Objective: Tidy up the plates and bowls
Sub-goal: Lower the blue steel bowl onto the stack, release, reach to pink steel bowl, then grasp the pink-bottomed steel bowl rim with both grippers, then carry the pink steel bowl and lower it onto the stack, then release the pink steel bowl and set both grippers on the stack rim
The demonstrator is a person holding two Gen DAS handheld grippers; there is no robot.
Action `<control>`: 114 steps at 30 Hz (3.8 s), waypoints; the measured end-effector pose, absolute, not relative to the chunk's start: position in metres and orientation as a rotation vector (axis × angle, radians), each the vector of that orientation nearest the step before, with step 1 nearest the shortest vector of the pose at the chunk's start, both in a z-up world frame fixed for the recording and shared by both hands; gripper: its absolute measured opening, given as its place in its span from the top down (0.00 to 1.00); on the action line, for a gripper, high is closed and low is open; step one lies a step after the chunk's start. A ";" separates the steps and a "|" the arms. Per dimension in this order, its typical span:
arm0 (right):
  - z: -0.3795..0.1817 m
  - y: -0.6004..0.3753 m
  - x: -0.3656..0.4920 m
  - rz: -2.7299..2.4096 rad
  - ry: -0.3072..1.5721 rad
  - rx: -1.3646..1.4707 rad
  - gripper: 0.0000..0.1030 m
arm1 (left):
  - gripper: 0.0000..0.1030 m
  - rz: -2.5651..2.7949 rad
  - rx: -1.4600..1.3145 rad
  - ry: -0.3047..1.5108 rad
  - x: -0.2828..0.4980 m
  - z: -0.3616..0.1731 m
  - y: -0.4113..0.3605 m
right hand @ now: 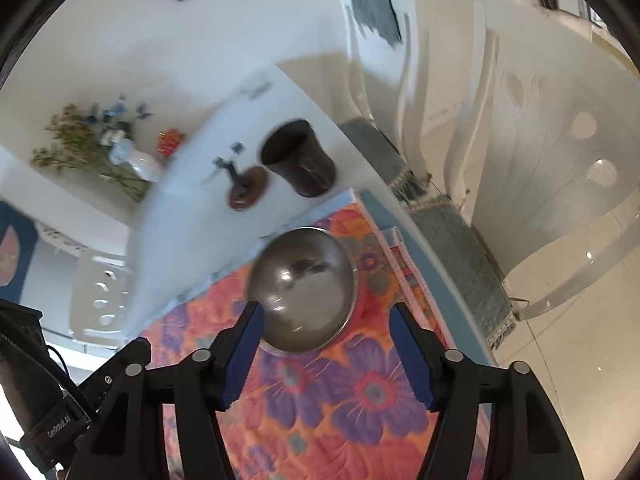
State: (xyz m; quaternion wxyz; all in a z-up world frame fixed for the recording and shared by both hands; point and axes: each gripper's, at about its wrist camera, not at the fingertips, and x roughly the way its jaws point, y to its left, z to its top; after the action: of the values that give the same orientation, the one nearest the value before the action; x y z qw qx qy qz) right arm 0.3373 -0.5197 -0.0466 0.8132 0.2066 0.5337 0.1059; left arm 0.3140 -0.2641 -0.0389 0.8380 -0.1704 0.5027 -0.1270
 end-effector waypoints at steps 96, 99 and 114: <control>-0.045 -0.467 0.081 0.383 1.270 0.146 0.86 | 0.75 -0.033 -0.331 1.111 0.027 -0.041 -0.257; -0.027 -0.468 0.075 0.420 1.227 0.159 0.86 | 0.75 -0.005 -0.305 1.082 0.021 -0.027 -0.260; 0.060 -0.429 0.039 0.495 0.994 0.129 0.52 | 0.34 0.109 -0.266 0.966 -0.009 0.036 -0.240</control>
State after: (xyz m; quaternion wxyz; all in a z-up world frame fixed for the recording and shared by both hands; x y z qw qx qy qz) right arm 0.0388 -0.4295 0.0597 0.8479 0.0612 0.4713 0.2350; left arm -0.0092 -0.2400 0.0360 0.8758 -0.1272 0.4628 0.0521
